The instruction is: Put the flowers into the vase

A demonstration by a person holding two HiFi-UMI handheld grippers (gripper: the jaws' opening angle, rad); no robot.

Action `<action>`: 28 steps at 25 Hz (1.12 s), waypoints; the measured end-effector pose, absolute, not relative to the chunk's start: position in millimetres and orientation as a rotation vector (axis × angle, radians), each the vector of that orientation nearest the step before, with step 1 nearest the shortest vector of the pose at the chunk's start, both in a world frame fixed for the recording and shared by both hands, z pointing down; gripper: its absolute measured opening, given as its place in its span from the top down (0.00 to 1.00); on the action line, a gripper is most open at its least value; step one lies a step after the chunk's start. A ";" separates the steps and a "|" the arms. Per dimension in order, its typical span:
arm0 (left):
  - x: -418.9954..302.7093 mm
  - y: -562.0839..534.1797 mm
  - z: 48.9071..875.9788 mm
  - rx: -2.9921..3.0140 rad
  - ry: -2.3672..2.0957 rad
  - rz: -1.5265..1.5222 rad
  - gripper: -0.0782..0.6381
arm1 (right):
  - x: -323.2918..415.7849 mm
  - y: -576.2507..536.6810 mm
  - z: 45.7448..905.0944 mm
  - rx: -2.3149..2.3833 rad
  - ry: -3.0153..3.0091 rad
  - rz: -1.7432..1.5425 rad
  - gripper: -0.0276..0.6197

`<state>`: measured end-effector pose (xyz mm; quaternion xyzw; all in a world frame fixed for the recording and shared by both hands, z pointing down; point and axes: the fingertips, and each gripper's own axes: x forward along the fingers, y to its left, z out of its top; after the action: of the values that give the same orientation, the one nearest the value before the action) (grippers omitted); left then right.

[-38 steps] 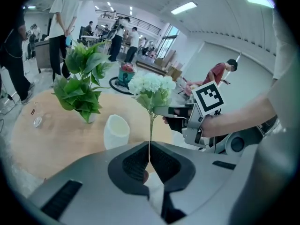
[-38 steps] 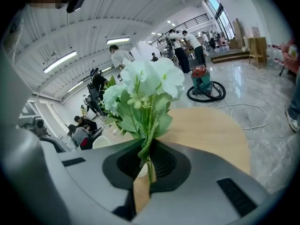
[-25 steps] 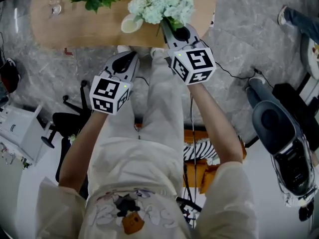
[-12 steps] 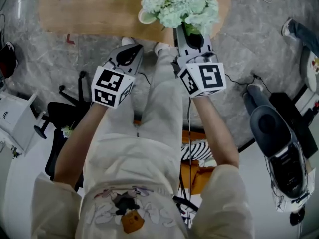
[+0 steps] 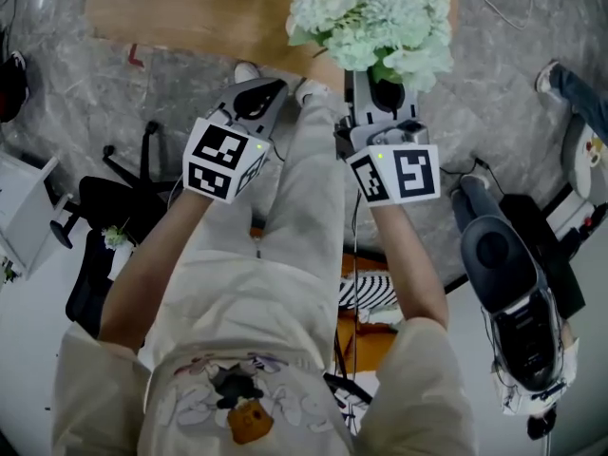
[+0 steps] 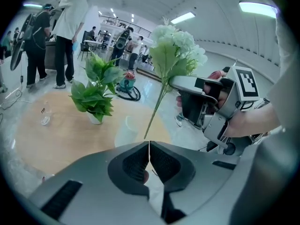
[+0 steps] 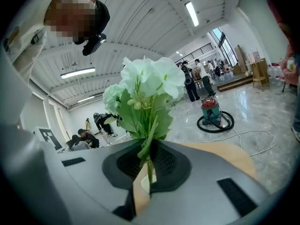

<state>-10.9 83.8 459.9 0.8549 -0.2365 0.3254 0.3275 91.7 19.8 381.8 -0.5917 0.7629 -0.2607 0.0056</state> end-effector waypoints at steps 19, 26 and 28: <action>-19.8 91.0 457.7 2.226 -0.640 0.843 0.88 | 92.2 -3.3 370.1 -1.886 2.328 -0.729 0.93; -15.5 93.1 457.4 2.220 -0.647 0.843 0.88 | 89.1 -5.8 392.3 -1.894 2.346 -0.769 0.93; -16.2 93.4 457.2 2.217 -0.651 0.841 0.88 | 86.7 -6.5 398.9 -1.896 2.359 -0.779 0.93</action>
<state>-16.2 93.4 457.2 0.8497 -0.2494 0.3221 0.3347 86.7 -6.5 398.9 -0.6067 0.7548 -0.2491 0.0084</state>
